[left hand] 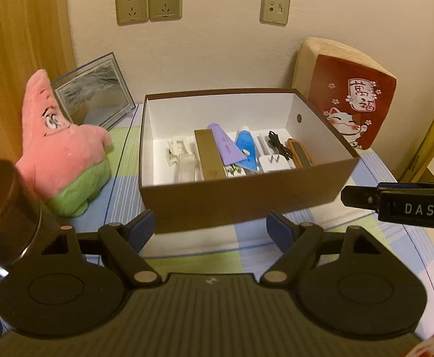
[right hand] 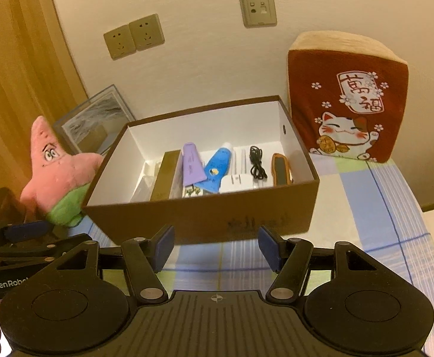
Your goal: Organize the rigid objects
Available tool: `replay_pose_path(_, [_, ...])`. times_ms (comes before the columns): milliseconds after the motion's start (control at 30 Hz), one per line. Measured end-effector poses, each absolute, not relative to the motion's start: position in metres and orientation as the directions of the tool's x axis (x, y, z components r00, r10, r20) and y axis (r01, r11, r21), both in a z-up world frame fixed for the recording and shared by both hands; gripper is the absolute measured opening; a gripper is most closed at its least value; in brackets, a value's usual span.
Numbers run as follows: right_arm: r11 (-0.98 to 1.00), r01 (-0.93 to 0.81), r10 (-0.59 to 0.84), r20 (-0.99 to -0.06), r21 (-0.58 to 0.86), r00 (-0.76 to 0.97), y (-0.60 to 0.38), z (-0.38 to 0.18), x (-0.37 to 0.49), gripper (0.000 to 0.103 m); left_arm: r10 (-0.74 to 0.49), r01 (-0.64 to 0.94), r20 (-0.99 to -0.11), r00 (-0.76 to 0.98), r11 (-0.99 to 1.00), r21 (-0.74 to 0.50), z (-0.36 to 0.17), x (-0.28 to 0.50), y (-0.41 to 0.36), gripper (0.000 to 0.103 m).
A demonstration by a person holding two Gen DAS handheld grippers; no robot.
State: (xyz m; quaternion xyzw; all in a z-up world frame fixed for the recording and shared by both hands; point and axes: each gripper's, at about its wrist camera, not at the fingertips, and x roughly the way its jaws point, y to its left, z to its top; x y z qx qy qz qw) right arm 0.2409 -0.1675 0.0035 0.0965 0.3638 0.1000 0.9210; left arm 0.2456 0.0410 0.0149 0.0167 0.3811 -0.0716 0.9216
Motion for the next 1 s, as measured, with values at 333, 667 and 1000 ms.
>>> replay_pose_path(333, [0.952, -0.198, 0.305, -0.655, 0.234, 0.691, -0.182, 0.005, 0.187, 0.060, -0.088, 0.108, -0.712, 0.696, 0.994, -0.018, 0.025, 0.188, 0.026, 0.079])
replay_pose_path(667, [0.934, -0.251, 0.356, -0.701, 0.253, 0.617, -0.213, -0.012, 0.131, 0.060, -0.039, 0.060, -0.747, 0.664, 0.998, 0.002, 0.021, 0.124, -0.001, 0.079])
replay_pose_path(1000, [0.926, -0.274, 0.375, -0.730, 0.261, 0.571, -0.235, -0.023, 0.083, 0.060, -0.012, 0.045, -0.770, 0.638, 0.999, 0.021, 0.016, 0.073, -0.031, 0.079])
